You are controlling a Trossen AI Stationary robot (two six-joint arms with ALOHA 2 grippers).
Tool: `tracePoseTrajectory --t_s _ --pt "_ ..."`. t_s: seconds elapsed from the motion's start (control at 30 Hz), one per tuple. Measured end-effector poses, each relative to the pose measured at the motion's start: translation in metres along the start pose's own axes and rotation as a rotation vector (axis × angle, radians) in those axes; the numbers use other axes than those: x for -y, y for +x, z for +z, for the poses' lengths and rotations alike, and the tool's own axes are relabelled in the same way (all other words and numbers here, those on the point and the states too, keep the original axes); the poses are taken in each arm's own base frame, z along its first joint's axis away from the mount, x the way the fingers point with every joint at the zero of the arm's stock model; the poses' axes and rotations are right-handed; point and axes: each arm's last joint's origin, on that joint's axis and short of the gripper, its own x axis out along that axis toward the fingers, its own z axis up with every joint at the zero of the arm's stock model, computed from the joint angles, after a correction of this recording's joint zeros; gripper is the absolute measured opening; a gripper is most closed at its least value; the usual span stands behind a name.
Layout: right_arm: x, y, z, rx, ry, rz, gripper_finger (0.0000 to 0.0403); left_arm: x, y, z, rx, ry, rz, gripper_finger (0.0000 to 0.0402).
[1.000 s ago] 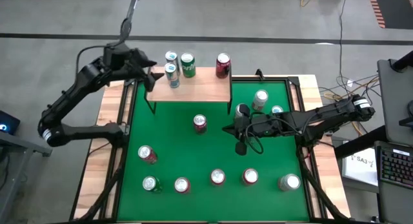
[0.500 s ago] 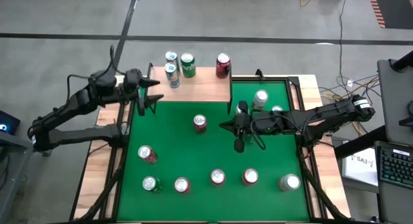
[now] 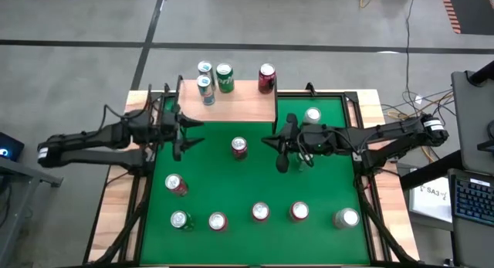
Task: Place canned beverage on shelf
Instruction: Put the white and red can on the shelf
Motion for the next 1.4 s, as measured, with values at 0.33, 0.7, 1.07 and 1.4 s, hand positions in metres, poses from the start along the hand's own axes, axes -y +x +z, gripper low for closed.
tracePoseTrajectory --t_s 0.33,0.7,1.07,1.4 --pt "-0.004 -0.006 0.012 -0.075 0.045 -0.004 0.0009 0.029 0.018 -0.012 -0.029 0.068 -0.001 0.0252" --pt "-0.020 -0.020 0.009 -0.316 0.048 0.004 0.0009 0.071 0.029 -0.020 -0.007 0.102 -0.026 0.0252" --pt "-0.075 -0.027 -0.005 -0.625 -0.087 0.082 0.0009 0.100 0.046 -0.027 0.051 0.037 -0.109 0.0251" --pt "-0.119 -0.041 -0.007 -0.774 -0.157 0.118 0.0009 0.120 0.053 -0.031 0.101 -0.004 -0.178 0.0251"
